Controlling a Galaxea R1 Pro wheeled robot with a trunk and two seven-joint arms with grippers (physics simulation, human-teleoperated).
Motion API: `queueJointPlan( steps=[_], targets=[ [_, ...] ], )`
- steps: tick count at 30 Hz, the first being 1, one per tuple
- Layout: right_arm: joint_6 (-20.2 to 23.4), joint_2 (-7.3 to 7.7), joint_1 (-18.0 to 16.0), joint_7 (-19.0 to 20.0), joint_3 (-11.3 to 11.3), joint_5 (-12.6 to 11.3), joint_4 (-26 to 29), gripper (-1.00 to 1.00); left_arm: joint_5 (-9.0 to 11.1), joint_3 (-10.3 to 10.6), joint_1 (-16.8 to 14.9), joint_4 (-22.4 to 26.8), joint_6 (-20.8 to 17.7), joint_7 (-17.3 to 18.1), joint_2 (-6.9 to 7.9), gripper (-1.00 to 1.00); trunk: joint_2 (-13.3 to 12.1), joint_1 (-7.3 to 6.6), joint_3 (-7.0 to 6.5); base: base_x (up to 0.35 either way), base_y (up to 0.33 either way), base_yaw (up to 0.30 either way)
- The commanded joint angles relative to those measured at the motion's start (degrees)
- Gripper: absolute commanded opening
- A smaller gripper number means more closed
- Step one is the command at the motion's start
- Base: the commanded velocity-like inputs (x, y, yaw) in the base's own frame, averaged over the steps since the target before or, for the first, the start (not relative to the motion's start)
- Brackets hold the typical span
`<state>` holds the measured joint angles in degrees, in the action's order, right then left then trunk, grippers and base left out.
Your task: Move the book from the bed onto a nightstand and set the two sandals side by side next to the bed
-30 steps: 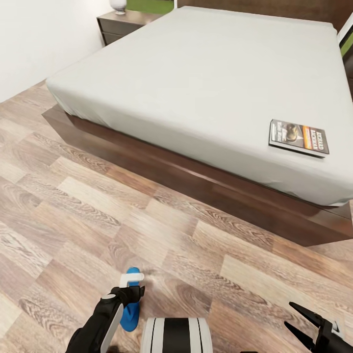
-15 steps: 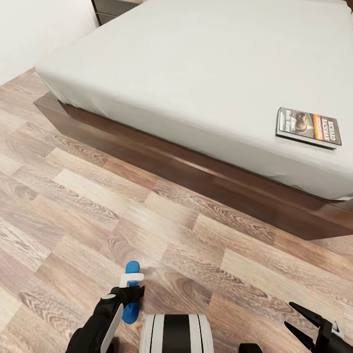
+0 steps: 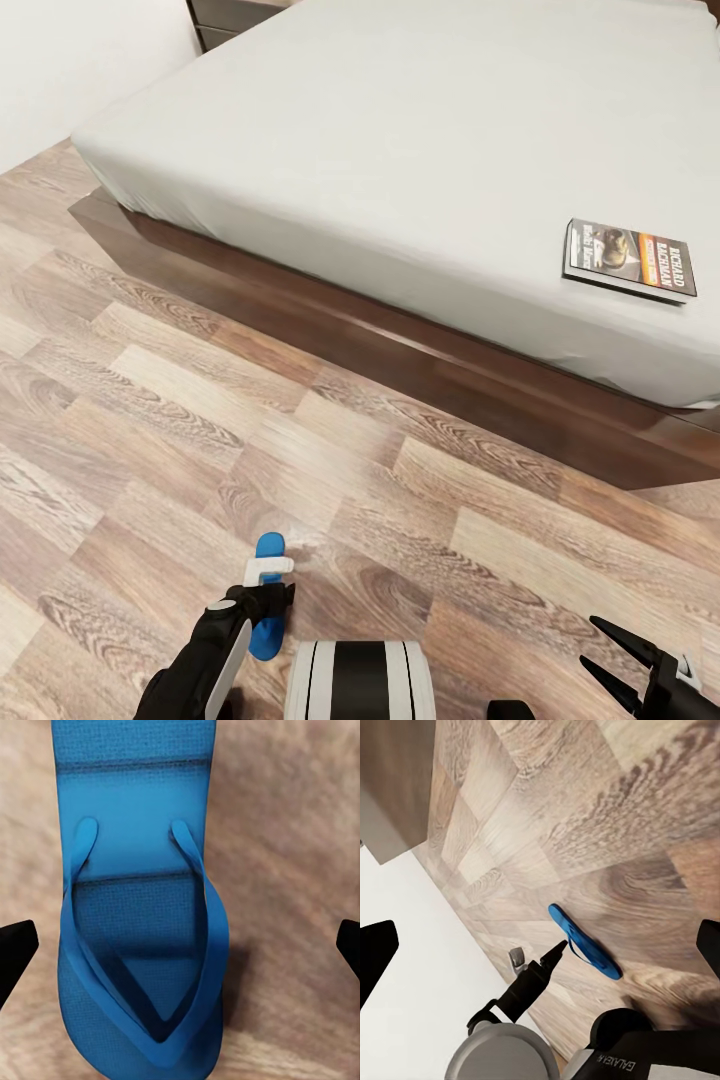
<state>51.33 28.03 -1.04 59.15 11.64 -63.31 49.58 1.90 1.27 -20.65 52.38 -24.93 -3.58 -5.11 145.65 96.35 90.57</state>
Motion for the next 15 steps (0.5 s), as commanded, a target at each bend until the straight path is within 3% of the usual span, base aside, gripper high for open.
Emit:
queueJointPlan(
  steps=[1,7,15],
  targets=[
    [0.26,0.01,-0.02,0.09,0.02,-0.06,-0.01,1.0,0.21,0.13,0.0,0.09,-0.29,-0.37,0.02,1.0,0.01,-0.01,0.03,0.0,0.0,0.0],
    [0.26,0.01,-0.02,0.09,0.02,-0.06,-0.01,1.0,0.21,0.13,0.0,0.09,-0.29,-0.37,0.02,1.0,0.01,-0.01,0.03,0.0,0.0,0.0],
    [0.28,0.01,-0.02,0.15,0.04,-0.06,-0.01,1.0,0.21,0.13,0.0,0.09,-0.29,-0.37,0.02,1.0,0.12,0.2,1.8,0.0,0.0,0.0]
  ],
)
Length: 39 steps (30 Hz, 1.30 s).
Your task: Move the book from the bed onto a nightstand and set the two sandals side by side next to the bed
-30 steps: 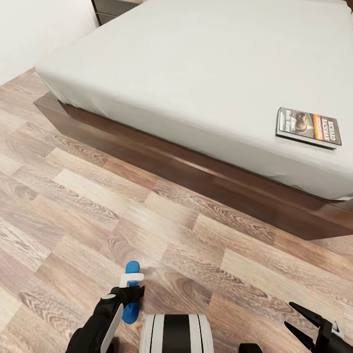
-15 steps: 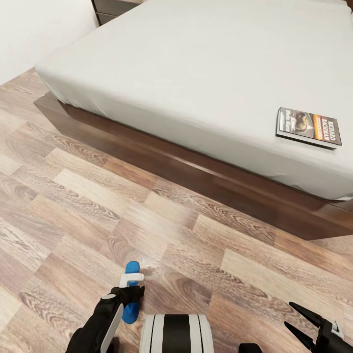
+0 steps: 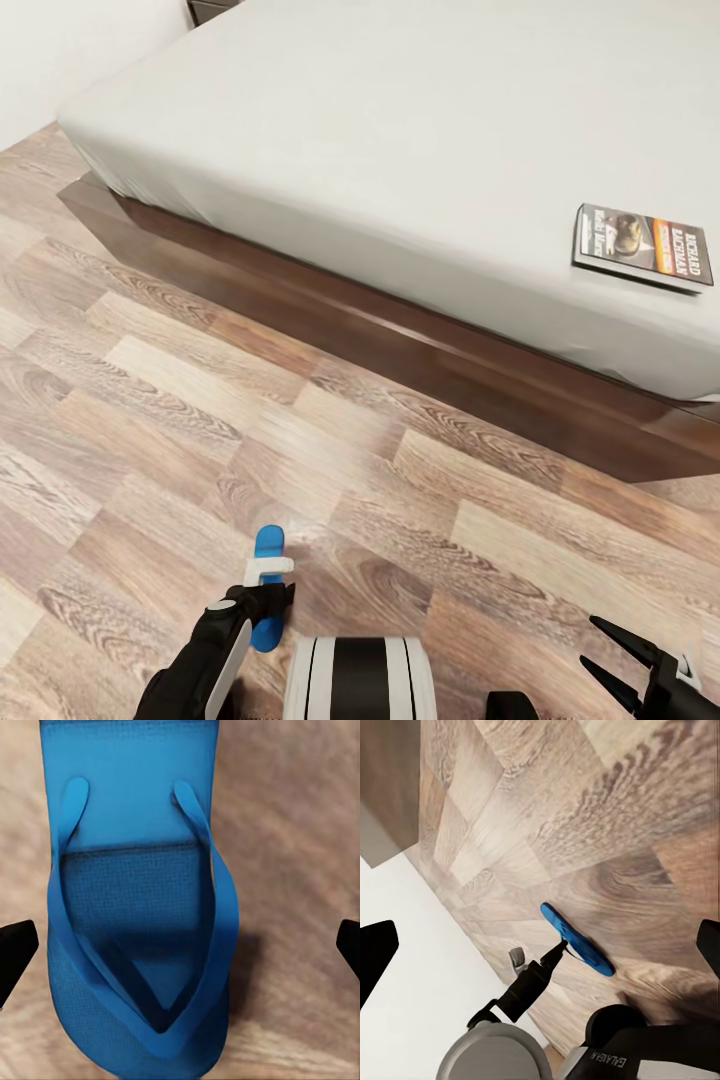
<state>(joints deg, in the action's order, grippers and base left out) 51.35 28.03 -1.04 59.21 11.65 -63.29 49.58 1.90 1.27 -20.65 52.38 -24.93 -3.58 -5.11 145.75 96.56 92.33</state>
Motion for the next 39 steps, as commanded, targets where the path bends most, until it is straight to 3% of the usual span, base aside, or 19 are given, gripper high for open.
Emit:
queueJointPlan(
  steps=[1,10,28,33,39],
  targets=[
    [0.29,0.04,-0.02,0.1,0.03,-0.08,-0.01,1.0,0.21,0.13,0.0,0.09,-0.29,-0.37,0.02,1.0,0.03,0.01,0.26,0.0,0.0,0.0],
    [0.33,0.07,-0.02,0.12,0.04,-0.08,-0.01,1.0,0.21,0.13,0.0,0.09,-0.29,-0.37,0.02,1.0,0.15,0.25,2.25,0.0,0.0,0.0],
    [0.33,0.07,-0.02,0.12,0.04,-0.08,-0.01,1.0,0.21,0.05,0.0,0.09,-0.29,-0.37,0.02,1.0,0.15,0.25,2.25,0.0,0.0,0.0],
    [0.33,0.05,-0.02,0.12,0.04,-0.08,-0.01,1.0,0.21,0.05,0.0,0.09,-0.29,-0.37,0.02,1.0,0.21,0.38,3.36,0.0,0.0,0.0],
    [0.33,0.08,-0.02,0.12,0.04,-0.08,-0.01,1.0,0.21,0.05,0.0,0.09,-0.29,-0.37,0.02,1.0,0.21,0.38,3.36,0.0,0.0,0.0]
  ],
)
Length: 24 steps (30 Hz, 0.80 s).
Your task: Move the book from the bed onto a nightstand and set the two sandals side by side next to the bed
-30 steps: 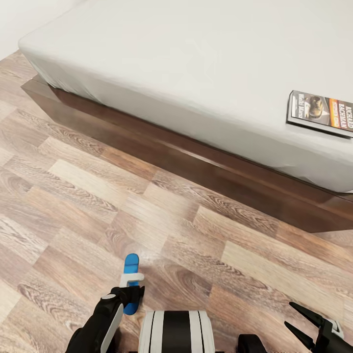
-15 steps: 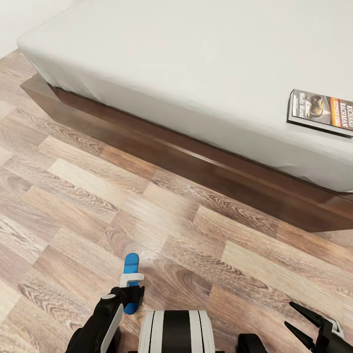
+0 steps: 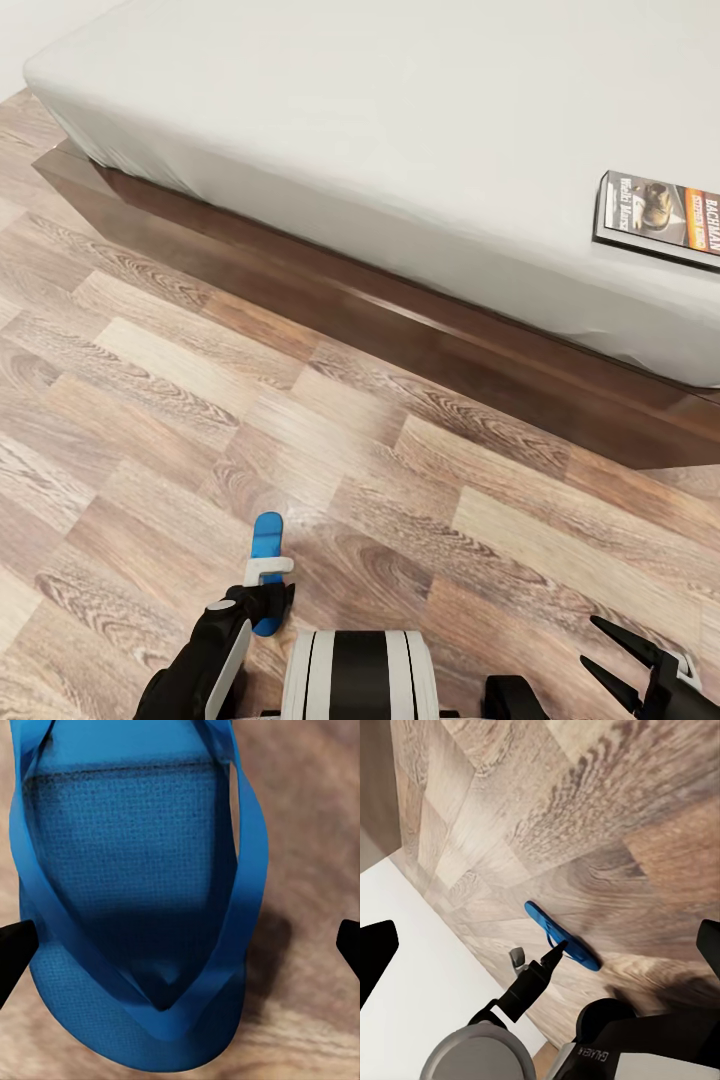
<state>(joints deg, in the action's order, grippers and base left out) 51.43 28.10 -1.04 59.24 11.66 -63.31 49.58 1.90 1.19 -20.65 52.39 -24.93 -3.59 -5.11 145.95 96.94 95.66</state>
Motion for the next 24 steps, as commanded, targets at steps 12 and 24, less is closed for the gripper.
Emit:
queueJointPlan(
  steps=[12,24],
  targets=[
    [0.25,-0.02,-0.02,0.09,0.03,-0.06,-0.01,1.0,0.25,0.13,0.0,0.09,-0.29,-0.37,0.02,1.0,0.01,-0.01,0.03,0.0,0.0,0.0],
    [0.25,-0.03,-0.02,0.09,0.03,-0.06,-0.01,1.0,0.3,0.13,0.0,0.09,-0.29,-0.37,0.03,1.0,0.07,0.09,0.92,0.0,0.0,0.0]
  ],
)
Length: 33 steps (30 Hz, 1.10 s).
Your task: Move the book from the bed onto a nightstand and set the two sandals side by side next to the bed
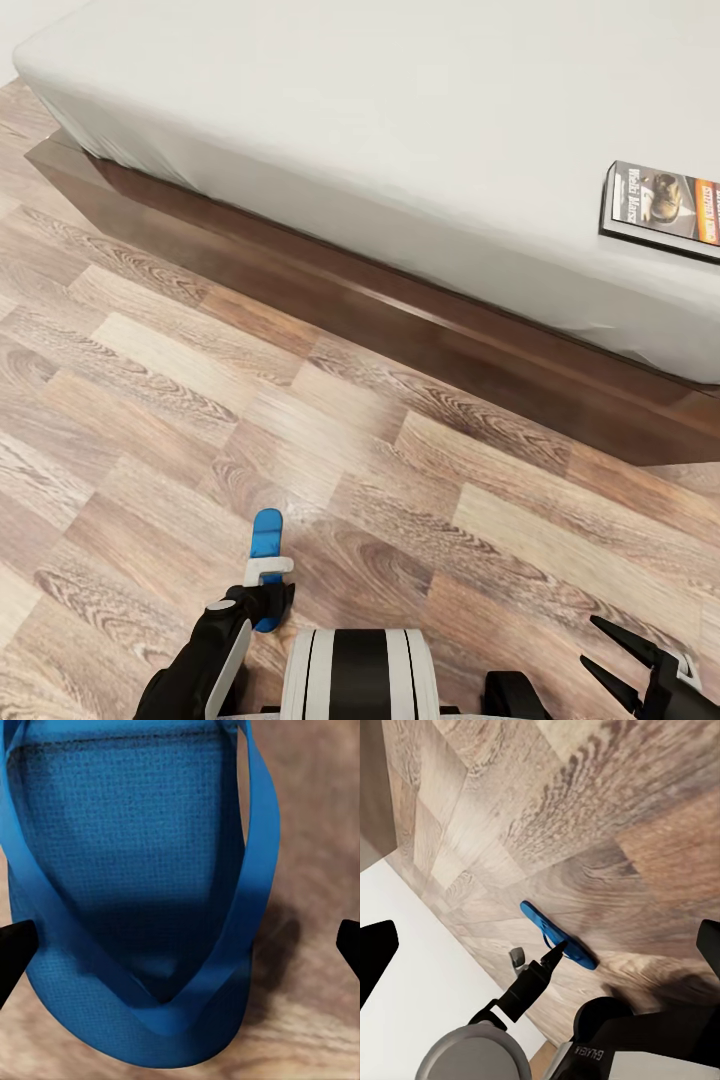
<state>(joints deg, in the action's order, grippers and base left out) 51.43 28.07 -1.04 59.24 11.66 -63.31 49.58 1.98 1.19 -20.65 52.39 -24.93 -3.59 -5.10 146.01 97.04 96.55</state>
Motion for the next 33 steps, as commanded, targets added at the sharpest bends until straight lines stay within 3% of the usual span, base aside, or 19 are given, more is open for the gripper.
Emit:
queueJointPlan(
  steps=[1,6,7,16,33],
  targets=[
    [0.25,0.01,-0.02,0.09,0.03,-0.06,-0.01,1.0,0.22,0.13,0.0,0.09,-0.29,-0.37,0.01,1.0,0.01,-0.01,0.03,0.0,0.0,0.0],
    [0.25,0.03,-0.02,0.09,0.03,-0.06,-0.01,1.0,0.16,0.13,0.0,0.09,-0.29,-0.37,0.0,1.0,0.01,-0.01,0.03,0.0,0.0,0.0],
    [0.25,0.04,-0.02,0.09,0.03,-0.06,-0.01,1.0,0.15,0.13,0.0,0.09,-0.29,-0.37,0.0,-1.0,0.01,-0.01,0.03,0.0,0.0,0.0],
    [0.25,0.04,-0.02,0.09,0.03,-0.06,-0.01,1.0,0.3,0.13,0.0,0.09,-0.29,-2.31,0.0,-1.0,0.01,-0.01,0.03,0.0,0.0,0.0],
    [0.25,0.05,-0.02,0.09,0.03,-0.06,-0.01,1.0,0.42,0.13,0.0,0.09,-0.32,-2.48,0.0,-1.0,-0.02,-0.06,-0.41,0.0,0.0,0.0]
  ],
)
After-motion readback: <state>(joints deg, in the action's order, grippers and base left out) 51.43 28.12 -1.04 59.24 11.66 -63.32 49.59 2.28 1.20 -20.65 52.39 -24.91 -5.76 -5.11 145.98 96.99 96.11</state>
